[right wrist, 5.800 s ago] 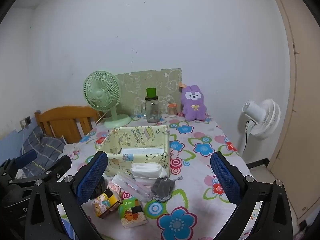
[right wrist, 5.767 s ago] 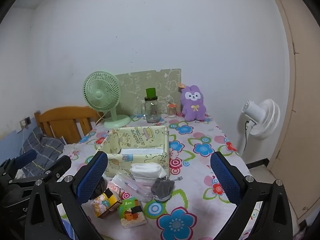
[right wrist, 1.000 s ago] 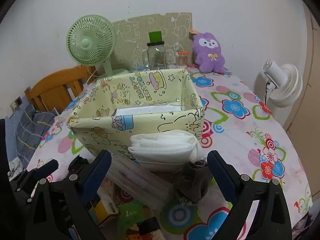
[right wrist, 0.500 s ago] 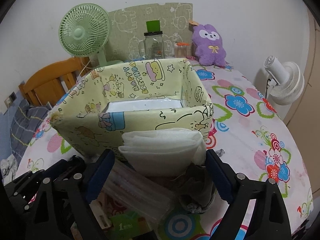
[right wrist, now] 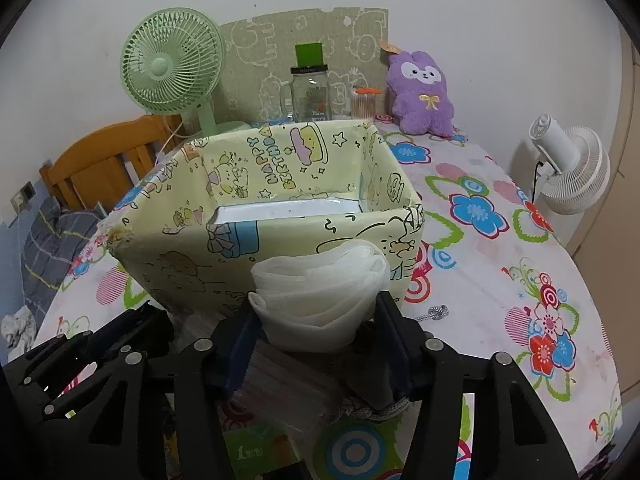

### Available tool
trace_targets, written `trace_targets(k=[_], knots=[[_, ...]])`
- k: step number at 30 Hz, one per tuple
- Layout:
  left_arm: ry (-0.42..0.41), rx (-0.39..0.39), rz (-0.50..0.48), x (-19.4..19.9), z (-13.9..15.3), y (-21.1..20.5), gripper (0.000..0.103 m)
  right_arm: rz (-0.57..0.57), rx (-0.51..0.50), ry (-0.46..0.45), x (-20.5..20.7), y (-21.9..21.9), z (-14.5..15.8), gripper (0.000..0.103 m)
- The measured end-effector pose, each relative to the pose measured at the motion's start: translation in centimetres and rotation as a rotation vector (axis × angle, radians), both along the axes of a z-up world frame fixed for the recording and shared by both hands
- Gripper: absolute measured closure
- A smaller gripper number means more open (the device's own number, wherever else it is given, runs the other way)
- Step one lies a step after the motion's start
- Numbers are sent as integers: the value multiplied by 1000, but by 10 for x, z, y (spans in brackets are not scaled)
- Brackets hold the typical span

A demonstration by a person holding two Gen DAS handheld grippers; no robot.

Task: Organize soft objects
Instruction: 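Grasp the black plastic bag with the left tool while the right tool grasps the white cloth, then lift the black bag with the left tool while the right tool carries the white cloth over the basket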

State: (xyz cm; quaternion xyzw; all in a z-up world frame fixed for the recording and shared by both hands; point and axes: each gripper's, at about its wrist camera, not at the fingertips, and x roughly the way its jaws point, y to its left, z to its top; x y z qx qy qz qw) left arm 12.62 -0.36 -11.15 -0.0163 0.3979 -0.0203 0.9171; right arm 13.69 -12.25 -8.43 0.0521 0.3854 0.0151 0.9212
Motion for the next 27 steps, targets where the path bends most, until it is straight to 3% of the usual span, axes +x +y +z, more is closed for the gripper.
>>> trace_targets(k=[27], knots=[[-161, 10, -17, -32, 70, -15, 86, -19, 0, -150, -35, -11, 70, 51]])
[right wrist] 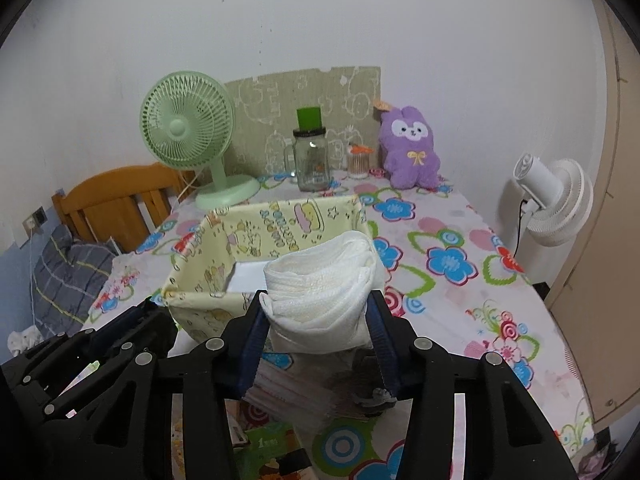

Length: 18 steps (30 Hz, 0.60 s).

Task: Organize soft objects
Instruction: 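Lift the black bag with the left tool while the right tool carries the white cloth over the basket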

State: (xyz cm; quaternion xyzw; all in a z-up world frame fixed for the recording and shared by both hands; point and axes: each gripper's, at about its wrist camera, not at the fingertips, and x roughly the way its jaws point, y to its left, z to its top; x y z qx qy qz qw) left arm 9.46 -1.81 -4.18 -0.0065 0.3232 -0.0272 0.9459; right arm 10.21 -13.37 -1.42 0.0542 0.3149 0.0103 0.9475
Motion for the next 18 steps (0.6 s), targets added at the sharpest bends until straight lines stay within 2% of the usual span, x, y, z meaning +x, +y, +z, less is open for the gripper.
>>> trace_targets(k=[9, 18], knots=[[-54, -7, -25, -7, 27, -8, 86, -18, 4, -42, -10, -7, 27, 51], [-81, -11, -41, -5, 41, -11, 86, -24, 10, -76, -13, -13, 45, 51]])
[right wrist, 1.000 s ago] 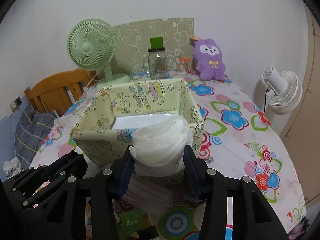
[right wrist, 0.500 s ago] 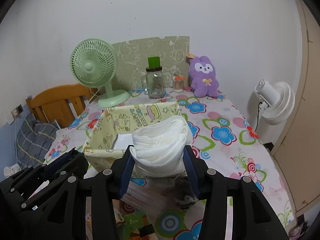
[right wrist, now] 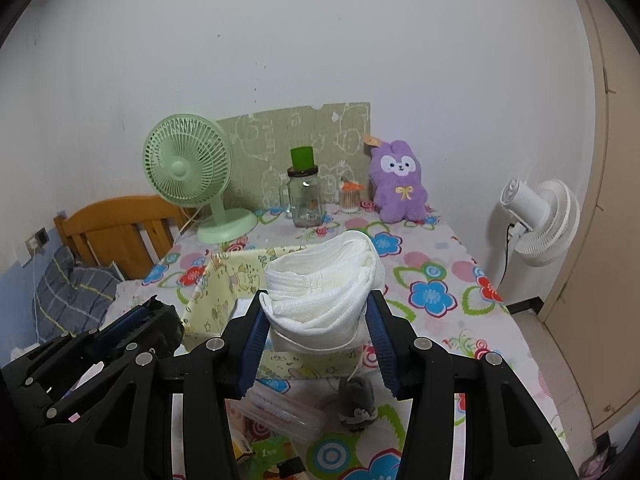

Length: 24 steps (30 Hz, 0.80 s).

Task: Organize soft objects
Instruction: 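Lift the black bag with the left tool while the right tool carries the white cloth over the basket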

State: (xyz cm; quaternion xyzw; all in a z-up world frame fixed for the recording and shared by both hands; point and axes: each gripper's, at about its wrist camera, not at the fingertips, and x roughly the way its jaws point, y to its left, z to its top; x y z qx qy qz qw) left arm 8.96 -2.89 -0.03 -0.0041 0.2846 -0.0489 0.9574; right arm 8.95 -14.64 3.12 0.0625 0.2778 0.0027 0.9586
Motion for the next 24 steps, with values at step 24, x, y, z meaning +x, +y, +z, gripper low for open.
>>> trace_targets(k=[24], knots=[[12, 4, 1, 49, 1, -5, 86, 7, 18, 16, 52, -6, 1, 51]])
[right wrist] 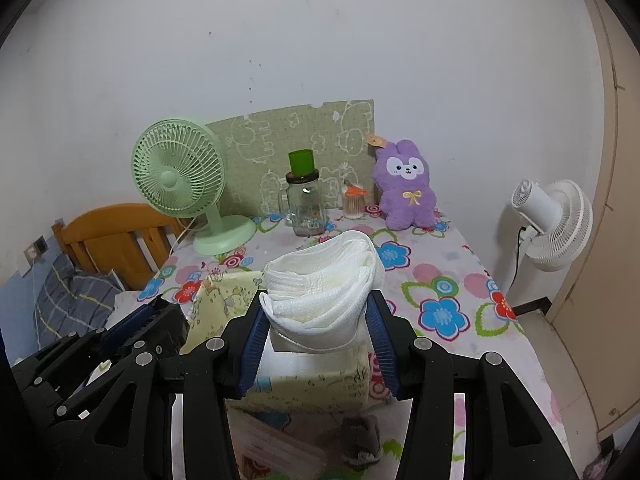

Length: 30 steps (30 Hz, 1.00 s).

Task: Organize soft objects
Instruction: 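Lift the black bag with the left tool while the right tool carries the white cloth over the basket, then open the left tool over the basket while the right tool releases the white cloth inside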

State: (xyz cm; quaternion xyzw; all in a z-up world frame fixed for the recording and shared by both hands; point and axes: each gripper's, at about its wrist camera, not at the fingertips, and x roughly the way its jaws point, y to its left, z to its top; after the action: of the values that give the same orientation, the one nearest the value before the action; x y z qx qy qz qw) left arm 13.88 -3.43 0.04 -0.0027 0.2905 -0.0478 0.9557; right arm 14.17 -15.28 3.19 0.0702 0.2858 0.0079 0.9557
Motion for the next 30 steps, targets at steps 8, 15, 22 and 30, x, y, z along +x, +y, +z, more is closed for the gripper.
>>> trace_targets(k=[8, 15, 22, 30], knots=[[16, 5, -19, 24, -6, -4, 86, 10, 3, 11, 24, 1, -4, 51], [47, -4, -21, 45, -16, -2, 86, 25, 14, 37, 45, 4, -15, 51], [82, -11, -30, 66, -28, -5, 85, 39, 26, 59, 67, 6, -28, 51], [142, -3, -11, 91, -48, -3, 83, 47, 44, 112, 93, 9, -49, 51]])
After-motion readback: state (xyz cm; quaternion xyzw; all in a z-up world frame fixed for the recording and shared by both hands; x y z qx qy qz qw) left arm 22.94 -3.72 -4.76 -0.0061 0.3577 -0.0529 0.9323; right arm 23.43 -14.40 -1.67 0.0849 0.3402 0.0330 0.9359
